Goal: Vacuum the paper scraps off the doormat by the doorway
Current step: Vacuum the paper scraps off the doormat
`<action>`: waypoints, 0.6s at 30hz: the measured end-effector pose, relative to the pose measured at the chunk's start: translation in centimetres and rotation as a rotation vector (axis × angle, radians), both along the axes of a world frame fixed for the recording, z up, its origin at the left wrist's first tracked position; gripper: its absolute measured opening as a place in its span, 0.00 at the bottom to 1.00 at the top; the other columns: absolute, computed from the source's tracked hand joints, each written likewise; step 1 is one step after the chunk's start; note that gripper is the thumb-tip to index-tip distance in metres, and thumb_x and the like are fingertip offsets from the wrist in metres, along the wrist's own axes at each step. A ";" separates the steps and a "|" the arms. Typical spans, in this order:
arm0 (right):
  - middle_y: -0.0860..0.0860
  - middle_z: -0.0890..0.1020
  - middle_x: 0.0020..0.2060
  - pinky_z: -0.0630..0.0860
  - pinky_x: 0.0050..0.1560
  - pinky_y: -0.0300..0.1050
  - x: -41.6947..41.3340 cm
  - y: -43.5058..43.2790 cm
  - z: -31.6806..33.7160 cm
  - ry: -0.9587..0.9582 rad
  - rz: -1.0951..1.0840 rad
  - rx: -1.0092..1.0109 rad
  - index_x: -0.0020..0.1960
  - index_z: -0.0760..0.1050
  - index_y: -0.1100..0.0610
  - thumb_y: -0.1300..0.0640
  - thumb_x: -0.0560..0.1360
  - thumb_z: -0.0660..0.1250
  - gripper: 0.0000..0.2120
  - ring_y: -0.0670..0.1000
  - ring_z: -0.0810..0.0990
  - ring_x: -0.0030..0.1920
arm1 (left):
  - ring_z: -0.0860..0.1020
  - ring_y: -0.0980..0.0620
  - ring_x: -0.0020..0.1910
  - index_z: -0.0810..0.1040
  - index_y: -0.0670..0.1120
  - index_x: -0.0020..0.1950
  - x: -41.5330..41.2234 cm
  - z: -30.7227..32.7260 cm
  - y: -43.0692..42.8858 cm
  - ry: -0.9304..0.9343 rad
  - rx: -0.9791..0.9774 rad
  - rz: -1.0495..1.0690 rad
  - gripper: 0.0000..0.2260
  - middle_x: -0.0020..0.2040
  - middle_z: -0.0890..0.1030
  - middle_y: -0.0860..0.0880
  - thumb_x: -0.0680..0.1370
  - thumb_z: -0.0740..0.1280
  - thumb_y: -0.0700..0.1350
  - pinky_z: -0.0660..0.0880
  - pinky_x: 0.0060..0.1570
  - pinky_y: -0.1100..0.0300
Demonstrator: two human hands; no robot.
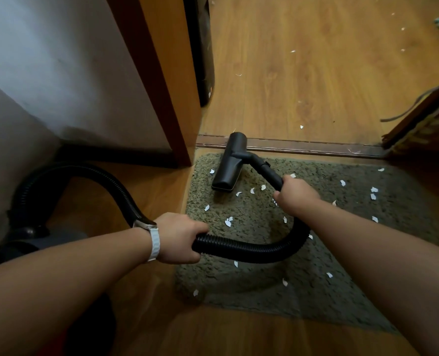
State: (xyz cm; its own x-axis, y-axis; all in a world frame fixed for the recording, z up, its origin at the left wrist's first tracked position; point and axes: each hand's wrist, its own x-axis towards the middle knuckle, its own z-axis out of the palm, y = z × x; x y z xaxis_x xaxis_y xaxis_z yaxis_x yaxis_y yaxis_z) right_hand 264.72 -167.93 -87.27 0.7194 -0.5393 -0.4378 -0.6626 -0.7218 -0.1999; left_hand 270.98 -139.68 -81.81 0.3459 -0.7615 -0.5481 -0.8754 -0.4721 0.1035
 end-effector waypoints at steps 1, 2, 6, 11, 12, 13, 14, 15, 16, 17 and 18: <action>0.50 0.73 0.38 0.73 0.37 0.46 0.3 0.2 -0.1 -0.005 0.010 0.006 0.59 0.68 0.54 0.50 0.79 0.62 0.12 0.55 0.77 0.39 | 0.75 0.55 0.35 0.72 0.55 0.49 0.2 0.0 0.1 0.000 0.004 0.000 0.09 0.37 0.75 0.55 0.73 0.66 0.56 0.76 0.38 0.57; 0.49 0.73 0.38 0.74 0.38 0.47 0.6 0.4 -0.2 -0.011 0.022 0.011 0.60 0.68 0.54 0.50 0.79 0.62 0.12 0.55 0.77 0.40 | 0.75 0.55 0.35 0.72 0.55 0.49 0.3 0.0 0.2 0.000 0.007 0.000 0.09 0.37 0.75 0.55 0.73 0.66 0.57 0.76 0.39 0.57; 0.50 0.75 0.40 0.75 0.38 0.47 1.7 1.4 -0.8 -0.008 0.068 0.024 0.60 0.70 0.53 0.49 0.78 0.62 0.13 0.54 0.79 0.41 | 0.77 0.54 0.36 0.70 0.55 0.46 1.0 -0.2 0.8 0.008 0.028 0.002 0.09 0.37 0.76 0.55 0.72 0.66 0.57 0.78 0.39 0.56; 0.50 0.76 0.40 0.72 0.35 0.44 2.0 1.5 -1.5 -0.012 0.057 0.067 0.57 0.71 0.52 0.48 0.78 0.63 0.12 0.51 0.77 0.37 | 0.77 0.54 0.36 0.71 0.55 0.46 1.1 -0.4 1.3 0.020 0.052 0.015 0.09 0.37 0.76 0.55 0.72 0.66 0.56 0.79 0.41 0.54; 0.50 0.76 0.40 0.72 0.35 0.44 2.0 1.3 -1.5 -0.018 0.056 0.074 0.57 0.72 0.52 0.47 0.78 0.63 0.12 0.51 0.77 0.38 | 0.77 0.54 0.36 0.71 0.55 0.46 1.1 -0.4 1.2 0.022 0.053 0.014 0.09 0.38 0.77 0.55 0.72 0.66 0.56 0.79 0.41 0.54; 0.50 0.76 0.39 0.73 0.36 0.44 1.9 1.2 -1.4 -0.023 0.058 0.073 0.57 0.72 0.52 0.47 0.77 0.63 0.12 0.52 0.77 0.38 | 0.77 0.55 0.36 0.71 0.55 0.46 1.0 -0.4 1.1 0.023 0.053 0.012 0.08 0.37 0.77 0.55 0.72 0.66 0.56 0.80 0.41 0.54; 0.50 0.76 0.39 0.73 0.37 0.45 1.8 1.1 -1.4 -0.025 0.064 0.067 0.57 0.72 0.52 0.46 0.77 0.63 0.13 0.53 0.78 0.39 | 0.77 0.55 0.36 0.71 0.55 0.46 1.0 -0.5 1.0 0.021 0.054 0.008 0.08 0.37 0.77 0.55 0.72 0.66 0.56 0.80 0.41 0.54; 0.50 0.76 0.39 0.74 0.38 0.45 1.8 1.1 -1.4 -0.024 0.072 0.058 0.58 0.72 0.52 0.46 0.77 0.63 0.13 0.53 0.78 0.39 | 0.77 0.55 0.36 0.71 0.55 0.46 1.0 -0.5 0.8 0.016 0.055 0.005 0.08 0.37 0.77 0.55 0.72 0.66 0.57 0.80 0.41 0.54; 0.50 0.76 0.39 0.74 0.37 0.45 1.7 1.1 -1.4 -0.024 0.082 0.049 0.58 0.72 0.52 0.46 0.78 0.63 0.13 0.53 0.78 0.39 | 0.77 0.54 0.36 0.71 0.55 0.46 1.1 -0.5 0.7 0.009 0.054 0.001 0.09 0.37 0.77 0.55 0.72 0.66 0.57 0.79 0.41 0.54; 0.50 0.76 0.39 0.75 0.36 0.45 1.7 1.2 -1.3 -0.025 0.094 0.040 0.59 0.71 0.52 0.47 0.78 0.63 0.13 0.53 0.78 0.39 | 0.77 0.54 0.36 0.70 0.55 0.46 1.1 -0.6 0.6 0.003 0.055 -0.001 0.09 0.38 0.77 0.54 0.72 0.65 0.57 0.79 0.41 0.54; 0.49 0.76 0.39 0.75 0.36 0.45 1.6 1.2 -1.3 -0.027 0.107 0.028 0.59 0.71 0.52 0.47 0.78 0.62 0.13 0.52 0.78 0.38 | 0.77 0.54 0.36 0.70 0.55 0.46 1.1 -0.6 0.4 -0.001 0.058 -0.003 0.09 0.38 0.77 0.54 0.72 0.65 0.57 0.79 0.41 0.54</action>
